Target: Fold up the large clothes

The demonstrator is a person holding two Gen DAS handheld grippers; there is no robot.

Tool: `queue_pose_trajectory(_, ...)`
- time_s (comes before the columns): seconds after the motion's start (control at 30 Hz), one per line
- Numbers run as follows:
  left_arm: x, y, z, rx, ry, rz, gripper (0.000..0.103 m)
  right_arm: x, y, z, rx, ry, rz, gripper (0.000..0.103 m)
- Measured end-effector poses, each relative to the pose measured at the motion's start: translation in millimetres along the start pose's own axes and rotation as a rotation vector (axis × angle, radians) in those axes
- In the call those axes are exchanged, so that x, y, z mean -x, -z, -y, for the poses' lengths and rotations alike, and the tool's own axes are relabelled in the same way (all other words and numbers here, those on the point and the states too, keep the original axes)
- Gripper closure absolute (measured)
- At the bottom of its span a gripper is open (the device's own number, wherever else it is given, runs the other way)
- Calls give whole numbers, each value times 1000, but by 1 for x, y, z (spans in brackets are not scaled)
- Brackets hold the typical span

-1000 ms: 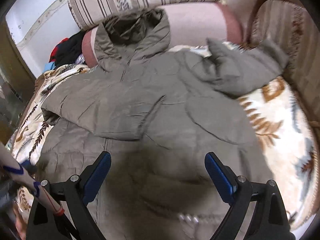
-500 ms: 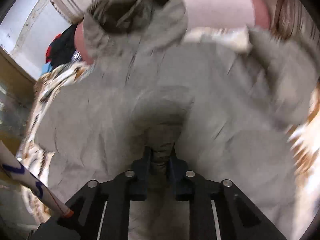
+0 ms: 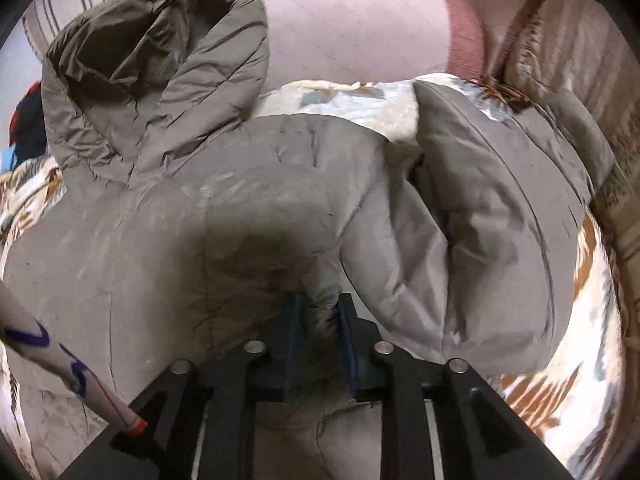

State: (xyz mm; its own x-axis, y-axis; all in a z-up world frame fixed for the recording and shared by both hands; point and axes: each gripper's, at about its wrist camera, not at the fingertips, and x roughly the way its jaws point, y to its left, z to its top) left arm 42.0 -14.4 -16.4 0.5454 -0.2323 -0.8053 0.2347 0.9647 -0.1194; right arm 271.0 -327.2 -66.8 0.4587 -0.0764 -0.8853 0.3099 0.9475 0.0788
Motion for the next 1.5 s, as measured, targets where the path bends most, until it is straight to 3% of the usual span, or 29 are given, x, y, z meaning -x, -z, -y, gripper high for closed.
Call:
queue_pose_trajectory(0.03, 2, 0, 3, -4, 3, 3, 35, 7, 4, 4, -9, -26, 4, 52)
queue_pose_trajectory(0.07, 4, 0, 6, -6, 5, 5, 35, 18, 11, 9, -16, -55, 17, 44)
queue_pose_trajectory(0.23, 15, 6, 29, -33, 39, 20, 35, 70, 31, 25, 20, -98, 55, 43)
queue_pose_trajectory(0.3, 16, 10, 39, -49, 43, 11, 35, 98, 30, 37, 6, -122, 109, 42)
queue_pose_trajectory(0.37, 17, 14, 50, -74, 42, -10, 35, 115, 34, 45, 0, -145, 136, 30)
queue_pose_trajectory(0.5, 28, 21, 68, -127, 38, 13, 34, 125, 78, 59, 40, -172, 114, 29)
queue_pose_trajectory(0.7, 33, 30, 89, -166, 47, -1, 34, 135, 144, 94, 96, -85, 137, 29)
queue_pose_trajectory(0.8, 30, 30, 101, -187, 44, -22, 34, 138, 155, 118, 89, -28, 133, 29)
queue_pose_trajectory(0.97, 41, 7, 113, -217, -29, 45, 33, 158, 140, 145, 79, 37, 153, 29)
queue_pose_trajectory(1.07, 48, -1, 110, -202, -58, 85, 20, 171, 126, 155, 61, 43, 181, 27)
queue_pose_trajectory(1.13, 44, 0, 108, -183, -72, 57, 19, 167, 124, 159, 55, 29, 198, 23)
queue_pose_trajectory(1.33, 19, 14, 120, -176, -3, -80, 19, 129, 117, 192, -6, 73, 166, 23)
queue_pose_trajectory(1.5, 7, 23, 144, -229, 22, -94, 19, 112, 93, 237, -57, 139, 176, 28)
